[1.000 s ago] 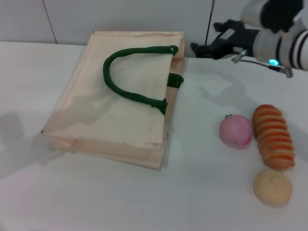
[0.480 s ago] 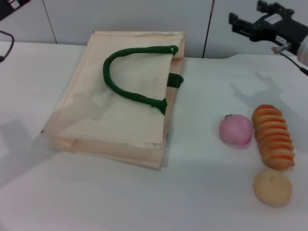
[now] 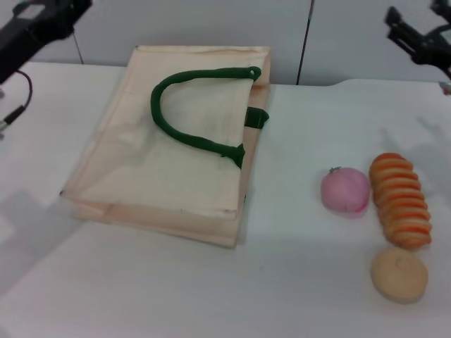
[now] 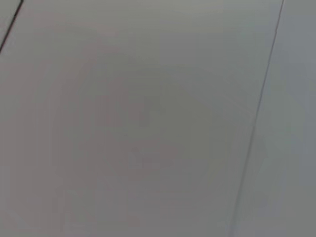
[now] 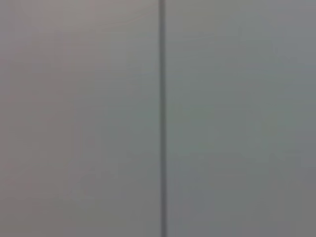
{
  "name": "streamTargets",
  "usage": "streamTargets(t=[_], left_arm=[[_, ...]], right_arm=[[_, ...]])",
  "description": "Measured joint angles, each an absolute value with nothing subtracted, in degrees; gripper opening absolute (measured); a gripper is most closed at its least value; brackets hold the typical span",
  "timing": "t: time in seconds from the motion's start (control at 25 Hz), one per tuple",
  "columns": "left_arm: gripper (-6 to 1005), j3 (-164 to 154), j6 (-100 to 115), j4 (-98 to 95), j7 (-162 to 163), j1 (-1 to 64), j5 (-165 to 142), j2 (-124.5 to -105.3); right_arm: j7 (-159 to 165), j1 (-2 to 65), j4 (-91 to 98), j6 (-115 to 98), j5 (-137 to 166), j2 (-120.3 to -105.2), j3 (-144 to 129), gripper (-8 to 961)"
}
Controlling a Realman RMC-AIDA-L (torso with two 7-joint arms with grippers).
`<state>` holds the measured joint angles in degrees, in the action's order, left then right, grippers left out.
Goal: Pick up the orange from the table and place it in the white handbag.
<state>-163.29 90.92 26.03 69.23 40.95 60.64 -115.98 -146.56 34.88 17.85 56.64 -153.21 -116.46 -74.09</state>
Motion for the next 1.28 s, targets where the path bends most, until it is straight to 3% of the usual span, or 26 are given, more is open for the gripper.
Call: streamTargets(t=[0.64, 1.28], left_arm=[[358, -163.2, 79.34, 7.55, 34.21, 35.28, 74.18, -116.37], [358, -163.22, 71.42, 3.74, 29.55, 32.89, 79.99, -116.46]], right_arm=[[-155.53, 32.69, 4.97, 69.53, -164.34, -116.63, -65.7, 893], [-153.58, 31.42, 3.33, 70.16, -164.51, -116.57, -64.78, 892]])
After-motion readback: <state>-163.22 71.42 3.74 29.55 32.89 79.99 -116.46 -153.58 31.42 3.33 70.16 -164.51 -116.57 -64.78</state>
